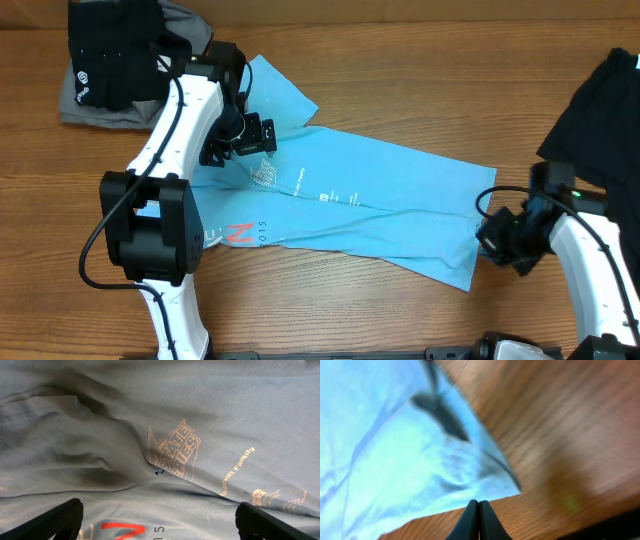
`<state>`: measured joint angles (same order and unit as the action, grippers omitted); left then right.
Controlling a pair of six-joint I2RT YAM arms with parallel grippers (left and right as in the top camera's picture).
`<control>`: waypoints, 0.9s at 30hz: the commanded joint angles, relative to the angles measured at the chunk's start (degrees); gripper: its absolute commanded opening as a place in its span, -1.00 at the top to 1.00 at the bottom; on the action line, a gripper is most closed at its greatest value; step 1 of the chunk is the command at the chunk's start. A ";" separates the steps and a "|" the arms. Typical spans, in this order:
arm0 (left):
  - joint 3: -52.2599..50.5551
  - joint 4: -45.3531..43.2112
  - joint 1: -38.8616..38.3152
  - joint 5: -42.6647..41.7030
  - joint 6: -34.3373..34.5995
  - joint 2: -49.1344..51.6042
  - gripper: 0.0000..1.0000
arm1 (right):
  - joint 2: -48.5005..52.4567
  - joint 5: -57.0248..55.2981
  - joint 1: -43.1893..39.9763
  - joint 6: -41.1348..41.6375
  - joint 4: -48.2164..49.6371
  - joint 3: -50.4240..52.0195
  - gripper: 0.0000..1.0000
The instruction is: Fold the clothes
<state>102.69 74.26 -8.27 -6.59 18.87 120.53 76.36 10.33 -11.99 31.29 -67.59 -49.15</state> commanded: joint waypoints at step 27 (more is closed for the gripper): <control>0.92 0.26 -0.20 0.66 -0.68 -0.68 -1.00 | 18.93 3.21 12.17 5.60 14.69 4.96 0.92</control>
<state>102.69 74.41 -8.27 -6.59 18.87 120.53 94.15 14.96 0.03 34.79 -53.58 -46.17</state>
